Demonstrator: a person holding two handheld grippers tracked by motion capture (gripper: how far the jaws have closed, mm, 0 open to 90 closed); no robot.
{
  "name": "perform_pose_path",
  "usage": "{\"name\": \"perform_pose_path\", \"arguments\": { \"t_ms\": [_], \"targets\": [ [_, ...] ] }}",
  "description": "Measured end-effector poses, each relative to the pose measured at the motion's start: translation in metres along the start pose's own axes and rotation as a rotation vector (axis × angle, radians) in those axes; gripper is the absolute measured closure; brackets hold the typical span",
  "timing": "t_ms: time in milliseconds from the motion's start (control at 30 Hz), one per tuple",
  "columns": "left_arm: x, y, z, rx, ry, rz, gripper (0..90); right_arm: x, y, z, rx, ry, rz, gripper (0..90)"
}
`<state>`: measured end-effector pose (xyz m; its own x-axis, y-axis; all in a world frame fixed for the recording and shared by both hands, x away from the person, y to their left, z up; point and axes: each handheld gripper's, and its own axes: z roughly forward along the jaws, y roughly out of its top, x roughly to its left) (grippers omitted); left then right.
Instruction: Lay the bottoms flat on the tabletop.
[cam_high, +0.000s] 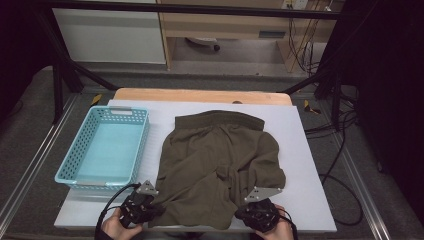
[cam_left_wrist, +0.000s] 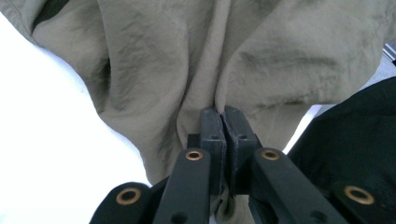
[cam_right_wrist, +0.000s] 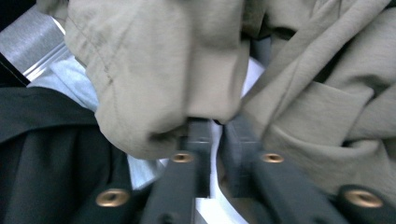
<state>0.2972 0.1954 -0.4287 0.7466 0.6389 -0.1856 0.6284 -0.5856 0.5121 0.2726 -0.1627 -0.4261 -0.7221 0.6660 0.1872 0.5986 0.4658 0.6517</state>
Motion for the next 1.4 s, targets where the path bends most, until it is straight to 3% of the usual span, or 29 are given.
{"name": "perform_pose_path", "arguments": {
  "t_ms": [67, 100, 167, 233, 333, 433, 533, 633, 667, 733, 833, 967, 1100, 1167, 1200, 1300, 1400],
  "targets": [
    [-0.001, 0.0, -0.002, -0.021, -0.005, 0.009, 84.2, -0.001, 0.0, -0.001, -0.023, 0.016, 0.015, 76.2],
    [-0.002, 0.0, -0.003, -0.036, -0.005, 0.014, 79.9, -0.002, 0.001, -0.003, -0.05, 0.013, 0.014, 69.3],
    [-0.005, 0.001, -0.005, -0.066, -0.002, 0.019, 68.8, -0.002, 0.003, -0.012, -0.096, 0.01, 0.006, 64.0],
    [-0.007, 0.004, -0.006, -0.087, -0.014, 0.019, 61.7, -0.002, 0.004, -0.023, -0.16, 0.01, -0.003, 51.0],
    [-0.008, 0.008, -0.008, -0.101, -0.01, 0.023, 55.5, -0.004, 0.01, -0.036, -0.238, -0.003, 0.003, 41.1],
    [-0.006, 0.012, -0.003, -0.101, -0.038, 0.006, 55.3, -0.004, 0.02, -0.033, -0.276, 0.004, 0.023, 38.2],
    [-0.006, 0.013, 0.005, -0.076, -0.048, 0.006, 60.7, 0.003, 0.028, -0.011, -0.234, 0.029, 0.02, 42.7],
    [-0.007, 0.01, 0.01, -0.057, -0.07, 0.005, 68.2, 0.008, 0.029, 0.018, -0.175, -0.028, -0.01, 67.7],
    [-0.008, 0.009, 0.012, -0.047, -0.066, 0.007, 71.5, 0.007, 0.028, 0.025, -0.162, -0.034, -0.004, 78.1],
    [-0.009, 0.007, 0.014, -0.035, -0.073, 0.017, 78.5, 0.001, 0.024, 0.036, -0.129, -0.027, 0.025, 88.1],
    [-0.008, 0.008, 0.015, -0.02, -0.096, 0.005, 88.2, -0.005, 0.016, 0.043, -0.087, -0.021, 0.064, 89.4],
    [-0.008, 0.007, 0.011, 0.023, -0.124, -0.008, 89.2, -0.001, 0.012, 0.04, -0.048, 0.012, 0.086, 90.0],
    [-0.015, 0.0, 0.001, 0.078, -0.147, 0.019, 89.1, 0.008, 0.009, 0.028, -0.022, 0.126, 0.115, 90.0],
    [-0.021, -0.002, -0.003, 0.056, -0.137, 0.036, 88.4, 0.011, 0.004, 0.024, -0.01, 0.138, 0.125, 89.7],
    [-0.023, -0.002, -0.004, 0.043, -0.123, 0.045, 84.5, 0.011, 0.001, 0.024, 0.008, 0.137, 0.135, 89.0],
    [-0.025, 0.003, -0.011, -0.027, -0.051, 0.06, 58.3, 0.009, -0.003, 0.022, 0.016, 0.128, 0.116, 78.2],
    [-0.018, 0.011, -0.014, -0.066, -0.013, 0.039, 46.6, 0.006, 0.001, 0.01, -0.063, 0.092, 0.069, 62.9]
  ]
}}
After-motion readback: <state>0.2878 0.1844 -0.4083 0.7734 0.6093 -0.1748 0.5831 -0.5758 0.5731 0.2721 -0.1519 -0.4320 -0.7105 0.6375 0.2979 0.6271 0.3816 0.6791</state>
